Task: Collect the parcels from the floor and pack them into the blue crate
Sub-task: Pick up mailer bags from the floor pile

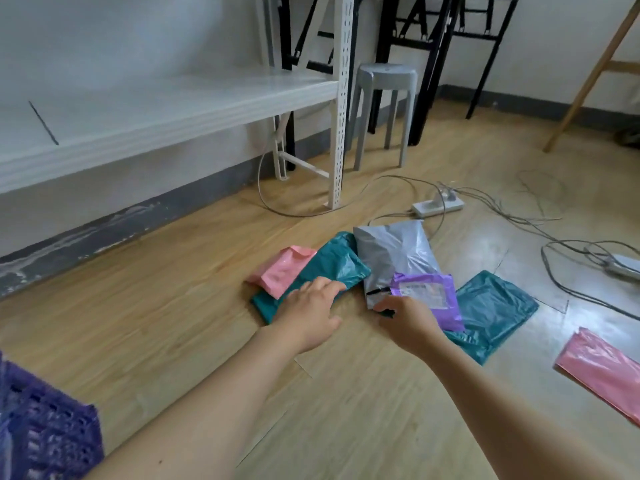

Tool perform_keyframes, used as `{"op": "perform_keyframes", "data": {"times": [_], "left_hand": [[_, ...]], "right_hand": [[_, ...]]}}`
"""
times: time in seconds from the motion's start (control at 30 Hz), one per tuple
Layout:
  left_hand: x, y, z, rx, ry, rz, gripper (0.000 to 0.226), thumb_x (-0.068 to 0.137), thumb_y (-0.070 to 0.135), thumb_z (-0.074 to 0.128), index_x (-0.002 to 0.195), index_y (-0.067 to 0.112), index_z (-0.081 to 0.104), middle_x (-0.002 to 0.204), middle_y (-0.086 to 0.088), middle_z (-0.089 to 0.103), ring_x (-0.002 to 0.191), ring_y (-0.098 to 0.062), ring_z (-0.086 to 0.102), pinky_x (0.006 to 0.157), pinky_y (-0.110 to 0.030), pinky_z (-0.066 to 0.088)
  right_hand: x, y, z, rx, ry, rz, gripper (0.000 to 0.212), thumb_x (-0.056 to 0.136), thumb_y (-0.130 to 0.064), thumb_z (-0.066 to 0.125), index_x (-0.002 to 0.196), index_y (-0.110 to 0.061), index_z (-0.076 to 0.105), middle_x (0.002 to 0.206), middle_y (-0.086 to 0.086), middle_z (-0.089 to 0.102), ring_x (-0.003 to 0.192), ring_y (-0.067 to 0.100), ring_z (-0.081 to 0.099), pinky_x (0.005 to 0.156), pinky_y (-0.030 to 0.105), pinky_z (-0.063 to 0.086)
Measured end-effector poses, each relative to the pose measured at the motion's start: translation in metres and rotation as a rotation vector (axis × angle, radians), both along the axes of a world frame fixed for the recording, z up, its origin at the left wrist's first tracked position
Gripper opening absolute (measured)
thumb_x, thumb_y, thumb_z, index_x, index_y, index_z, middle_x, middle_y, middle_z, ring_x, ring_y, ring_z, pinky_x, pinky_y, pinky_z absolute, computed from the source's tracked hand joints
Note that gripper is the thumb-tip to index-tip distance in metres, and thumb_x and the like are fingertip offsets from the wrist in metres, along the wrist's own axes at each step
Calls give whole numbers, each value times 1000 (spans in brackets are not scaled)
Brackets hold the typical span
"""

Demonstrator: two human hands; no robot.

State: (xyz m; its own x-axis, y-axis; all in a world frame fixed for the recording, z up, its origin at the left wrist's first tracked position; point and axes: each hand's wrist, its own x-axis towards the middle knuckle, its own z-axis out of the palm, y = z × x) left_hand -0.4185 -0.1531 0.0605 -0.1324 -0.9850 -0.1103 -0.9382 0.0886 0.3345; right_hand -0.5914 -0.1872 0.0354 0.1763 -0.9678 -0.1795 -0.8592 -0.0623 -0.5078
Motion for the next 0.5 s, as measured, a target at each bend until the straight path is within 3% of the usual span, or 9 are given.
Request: {"op": "perform_keyframes", "data": {"times": [0.23,0.37,0.5], "left_hand": [[-17,-62,-75,95,11,-34,57,90,28,52,143,25,31,145,0,34,132,-21,36,106,-35,32],[-15,-79,-105,146,12,-28,56,90,28,51,143,26,31,144,0,33,131,-22,37,105,-35,32],[-16,-89,-121,182,18,-26,56,90,29,51,143,26,31,145,0,33,131,-22,37,105,-36,33]], "right_hand": [[-20,-58,-88,94,123,-82,31,81,-7,54,109,-11,67,113,12,57,112,27,52,82,29,44],[-28,-79,-127,163,122,-125,36,81,-5,53,116,-9,63,127,15,45,121,27,48,89,27,41],[-35,-96,-156,209,165,-134,38,82,-5,50,118,-12,61,129,12,41,116,30,52,90,30,43]]}}
